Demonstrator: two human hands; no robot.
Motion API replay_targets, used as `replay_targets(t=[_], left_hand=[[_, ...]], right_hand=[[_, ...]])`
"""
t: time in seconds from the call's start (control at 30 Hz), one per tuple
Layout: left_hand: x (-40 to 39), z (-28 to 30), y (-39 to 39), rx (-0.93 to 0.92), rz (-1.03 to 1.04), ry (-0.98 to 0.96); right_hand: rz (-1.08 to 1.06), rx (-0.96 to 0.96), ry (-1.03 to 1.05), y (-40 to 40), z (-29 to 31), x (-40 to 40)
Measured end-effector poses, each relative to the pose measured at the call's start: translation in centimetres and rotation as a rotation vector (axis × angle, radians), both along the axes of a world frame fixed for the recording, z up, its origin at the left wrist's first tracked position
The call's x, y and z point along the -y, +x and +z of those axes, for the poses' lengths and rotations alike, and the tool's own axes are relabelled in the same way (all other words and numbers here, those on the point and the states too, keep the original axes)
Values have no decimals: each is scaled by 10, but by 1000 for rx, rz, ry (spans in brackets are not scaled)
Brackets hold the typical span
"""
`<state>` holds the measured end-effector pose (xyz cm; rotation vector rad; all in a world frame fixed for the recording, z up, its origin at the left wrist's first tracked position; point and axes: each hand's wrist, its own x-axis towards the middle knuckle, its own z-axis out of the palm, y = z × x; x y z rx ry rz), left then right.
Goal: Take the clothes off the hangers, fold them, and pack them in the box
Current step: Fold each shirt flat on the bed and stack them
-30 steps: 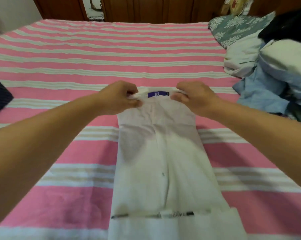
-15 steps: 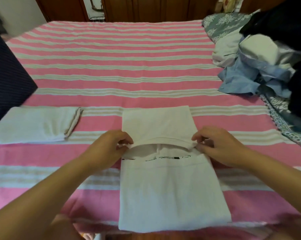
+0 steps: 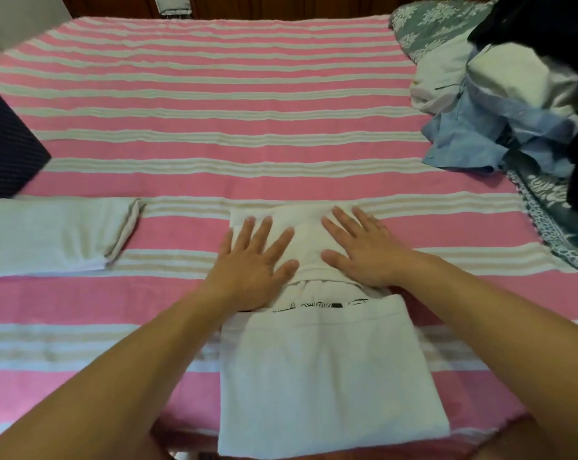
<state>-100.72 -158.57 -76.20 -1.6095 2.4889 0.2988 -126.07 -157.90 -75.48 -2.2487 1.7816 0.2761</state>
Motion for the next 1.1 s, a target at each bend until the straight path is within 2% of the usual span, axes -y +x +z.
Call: replay_targets(t=[0.1,0.17,0.2,0.23,0.27,0.3,0.33,0.4,0.47,0.53,0.67,0.77,0.83,0.93,1.0,1.03,1.1], left_hand=[[4,37,1,-14,32,190],[-17,62,6,-161,130,237],[-38,69,12,-266,209,171],[-68,73,22,-372,269,59],[-107,74,32,-492,288,-80],[-149,73,41,-578,228,-210],[-184,68,50,-558,86,-281],[-220,40,66,-314,-241,-287],[-217,14,79,-40,-391,-239],[-194,2,87,69,-481,-273],[-165,0,94,89,-510,-271],[-168,0,87,44,-472,-294],[-164,2,85,50,-523,-328],[-148,8,90,61,-629,-411],[-137,13,96,-59,-663,-280],[-136,22,95,-228,-589,-149],[-130,49,81,-703,-143,101]], right_hand=[[-33,-93,65,3,28,-4],[-23,-165,-28,7,50,-32],[-24,-91,-158,7,59,-56],[-30,101,-322,7,64,-88],[-16,325,-445,7,65,-127],[22,463,-495,7,65,-166],[104,442,-484,5,58,-199],[287,192,-325,-9,32,-233],[383,-14,-236,-27,6,-235],[426,-47,-278,-43,-4,-224],[438,60,-291,-55,0,-207],[455,16,-313,-51,9,-196],[463,-33,-335,-53,13,-183],[489,1,-379,-58,10,-165],[476,89,-350,-62,8,-163],[392,203,-290,-63,10,-163],[67,595,-144,-53,36,-160]])
